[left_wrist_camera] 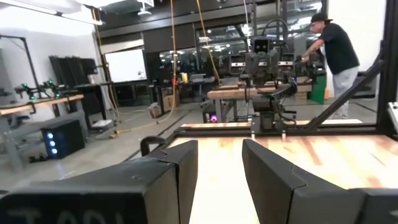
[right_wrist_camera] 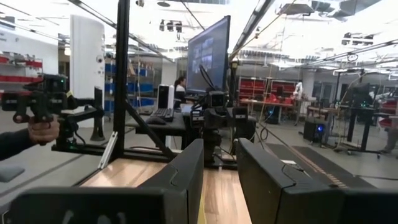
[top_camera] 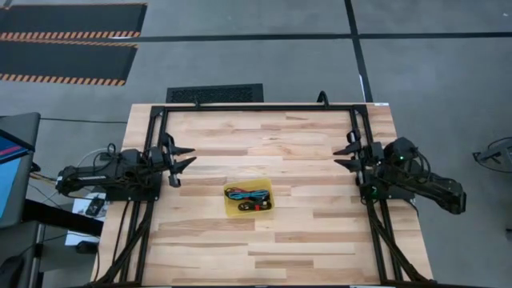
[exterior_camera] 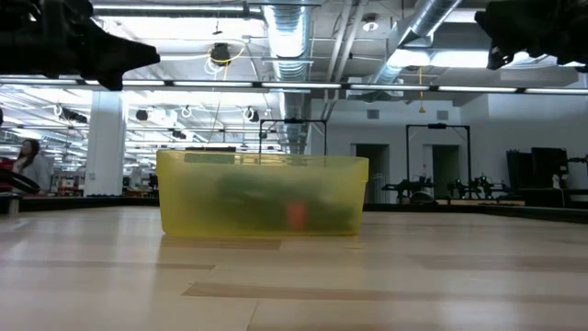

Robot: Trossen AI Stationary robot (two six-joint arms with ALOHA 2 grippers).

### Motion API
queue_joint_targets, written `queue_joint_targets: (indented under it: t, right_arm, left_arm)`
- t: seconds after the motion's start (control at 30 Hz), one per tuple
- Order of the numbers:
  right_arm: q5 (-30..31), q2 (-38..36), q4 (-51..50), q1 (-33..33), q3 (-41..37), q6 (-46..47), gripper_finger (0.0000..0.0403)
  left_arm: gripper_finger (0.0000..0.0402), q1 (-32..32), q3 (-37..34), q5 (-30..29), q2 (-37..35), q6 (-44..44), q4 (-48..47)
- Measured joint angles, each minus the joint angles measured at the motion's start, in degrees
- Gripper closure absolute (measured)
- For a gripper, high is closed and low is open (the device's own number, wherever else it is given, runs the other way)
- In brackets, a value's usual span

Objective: Pick and place USB-C Cables
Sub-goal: Return to Home Position

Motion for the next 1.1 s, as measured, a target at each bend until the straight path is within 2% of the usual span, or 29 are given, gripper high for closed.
queue_joint_targets:
  t: [0.13,0.37,0.9,1.1]
  right_arm:
    - [0.04,0.0,0.04,0.0,-0.13,-0.06,0.0281]
    - [0.23,0.0,6.36,-0.03,-4.33,1.48,0.0281]
    - [-0.3,0.0,6.5,1.13,-4.38,1.67,0.0281]
    - [2.07,0.07,12.38,2.22,-8.85,2.36,0.0281]
  left_arm:
    - [0.0285,0.0,-0.73,0.98,0.0,-0.68,0.36]
    - [0.0285,0.0,-3.06,0.73,0.0,-1.87,2.94]
    - [0.0285,0.0,-3.06,0.86,0.0,-1.08,3.47]
    - [0.0285,0.0,-3.08,1.0,0.0,-1.45,3.34]
